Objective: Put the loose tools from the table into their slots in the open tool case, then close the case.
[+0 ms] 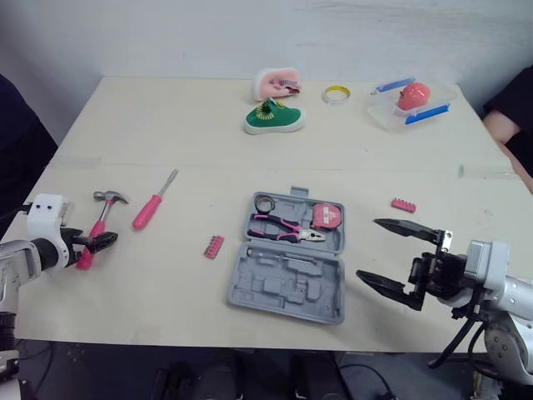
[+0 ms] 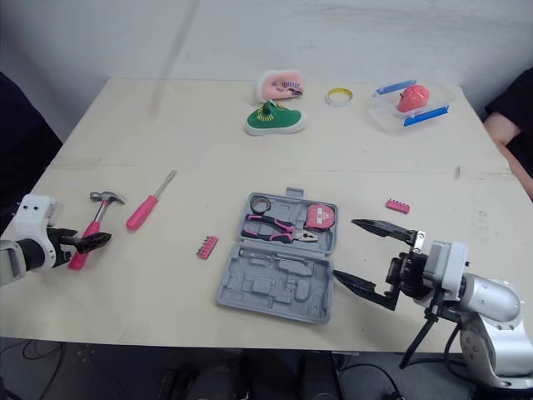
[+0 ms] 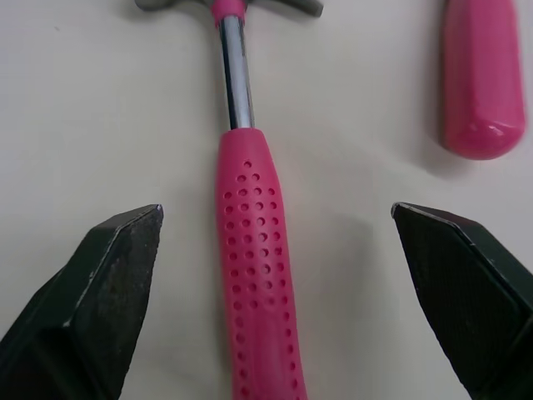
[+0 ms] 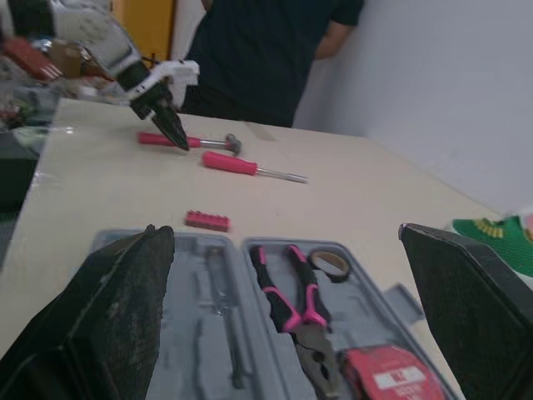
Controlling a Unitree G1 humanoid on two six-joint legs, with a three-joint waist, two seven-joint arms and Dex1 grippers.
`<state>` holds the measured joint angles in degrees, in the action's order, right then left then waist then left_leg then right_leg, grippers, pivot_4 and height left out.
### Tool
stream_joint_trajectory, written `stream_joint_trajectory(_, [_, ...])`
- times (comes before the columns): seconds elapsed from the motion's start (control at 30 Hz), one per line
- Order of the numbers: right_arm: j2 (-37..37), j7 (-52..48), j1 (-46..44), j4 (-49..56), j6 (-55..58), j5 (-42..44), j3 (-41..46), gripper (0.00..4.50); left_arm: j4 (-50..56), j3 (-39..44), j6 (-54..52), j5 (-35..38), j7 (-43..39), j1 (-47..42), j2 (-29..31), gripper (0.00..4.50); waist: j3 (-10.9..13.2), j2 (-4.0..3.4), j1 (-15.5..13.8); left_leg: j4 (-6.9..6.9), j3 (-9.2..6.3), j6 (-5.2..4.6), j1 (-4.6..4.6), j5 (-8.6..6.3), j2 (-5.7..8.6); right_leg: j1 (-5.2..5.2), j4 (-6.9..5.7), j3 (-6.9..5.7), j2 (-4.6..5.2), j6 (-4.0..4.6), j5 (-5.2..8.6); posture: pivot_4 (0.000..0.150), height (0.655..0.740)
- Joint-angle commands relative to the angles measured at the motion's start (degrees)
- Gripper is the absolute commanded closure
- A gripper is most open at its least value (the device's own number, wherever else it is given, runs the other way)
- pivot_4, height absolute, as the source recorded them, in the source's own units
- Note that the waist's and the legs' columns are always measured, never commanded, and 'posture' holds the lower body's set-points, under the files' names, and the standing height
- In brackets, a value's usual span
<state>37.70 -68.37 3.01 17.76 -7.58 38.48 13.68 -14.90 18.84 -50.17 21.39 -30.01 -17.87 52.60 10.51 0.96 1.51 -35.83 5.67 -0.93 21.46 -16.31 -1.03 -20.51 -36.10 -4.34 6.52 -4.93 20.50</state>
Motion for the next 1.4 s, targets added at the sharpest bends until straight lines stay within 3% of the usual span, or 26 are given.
stream_joint_trajectory(0.03, [-0.1,-1.7,-1.7,0.3,-0.1,1.0,-0.6,0.00,-3.7,-2.5,0.2,-2.2,-1.1,-1.4,0.4,0.05,0.0,0.00,-0.1,-0.02,0.00,0.00,0.00,0.00,0.00,0.00,0.00,-0.01,0.00,0.00,0.00,0.150,0.7400])
stream_joint_trajectory(0.1, [-0.6,-2.9,-2.5,-1.0,-0.8,0.2,-1.3,0.00,-5.7,-3.7,1.0,-3.4,-1.3,-2.1,-0.1,0.05,0.0,0.00,-0.1,-0.10,0.00,0.00,-0.01,0.00,0.00,0.01,-0.07,0.00,0.00,0.00,0.00,0.150,0.7400])
stream_joint_trajectory(0.2, [-1.4,-4.5,-3.1,-3.7,-2.8,-1.0,-1.8,0.00,-7.2,-4.5,1.3,-3.8,-2.0,-2.3,-0.6,0.76,0.0,-0.01,-0.2,-0.15,-0.01,0.00,-0.05,0.00,0.00,0.02,-0.19,0.01,0.00,0.00,0.00,0.150,0.7400])
stream_joint_trajectory(0.43, [-2.1,-7.5,0.2,-5.5,-6.2,-0.8,0.3,0.00,-7.3,-3.3,-0.1,-3.9,-2.4,-0.4,-1.3,3.86,-0.1,-0.10,-0.2,-0.17,0.01,0.00,-0.07,0.01,0.00,0.02,-0.25,0.05,0.01,0.00,0.00,0.150,0.7400])
stream_joint_trajectory(0.47, [-2.0,-7.9,1.1,-5.6,-6.8,-0.7,0.7,0.00,-7.1,-2.9,-0.2,-3.9,-2.3,0.2,-1.4,3.97,0.0,-0.10,-0.2,-0.17,0.01,0.00,-0.07,0.01,0.00,0.02,-0.26,0.04,0.01,0.00,0.00,0.150,0.7400])
stream_joint_trajectory(0.7, [-1.6,-9.1,3.2,-5.7,-7.9,-0.2,1.8,0.00,-8.9,5.4,2.4,-1.6,0.3,-1.5,-3.8,3.97,-0.1,-0.20,0.0,-0.15,0.13,0.00,-0.23,-0.02,-0.01,0.05,-0.34,0.15,0.01,0.00,0.00,0.150,0.7400])
stream_joint_trajectory(1.0, [-0.1,-7.5,1.9,-6.4,-6.5,-1.0,2.6,0.00,-0.8,7.9,20.0,0.5,-8.3,-3.0,-1.8,3.97,0.2,0.45,-0.4,-0.23,0.02,0.11,-0.01,-0.01,-0.03,-0.05,-0.32,0.03,0.01,0.00,0.00,0.150,0.7400])
stream_joint_trajectory(1.07, [0.4,-6.8,0.6,-7.7,-6.4,-1.9,2.4,0.00,3.0,7.3,29.3,0.7,-13.3,-3.5,-1.7,3.97,0.3,0.53,-0.5,-0.26,0.02,0.09,0.05,-0.02,-0.02,-0.05,-0.23,0.03,0.03,0.00,0.00,0.150,0.7400])
stream_joint_trajectory(1.17, [0.7,-6.5,0.3,-7.8,-6.1,-2.1,2.3,0.00,6.7,4.5,34.9,1.1,-20.0,-3.9,-1.8,3.97,0.3,0.58,-0.9,-0.26,0.01,0.07,0.13,-0.04,-0.01,-0.04,-0.02,-0.02,0.04,-0.04,-0.03,0.150,0.7400])
stream_joint_trajectory(1.4, [1.4,-5.1,1.6,-8.6,-6.2,-3.2,3.8,0.00,18.0,-8.2,34.2,3.1,-30.3,-9.3,-3.6,3.97,0.4,0.54,-1.4,-0.29,0.03,-0.01,0.21,-0.04,0.02,-0.01,0.05,-0.10,0.01,-0.08,-0.04,0.150,0.7400])
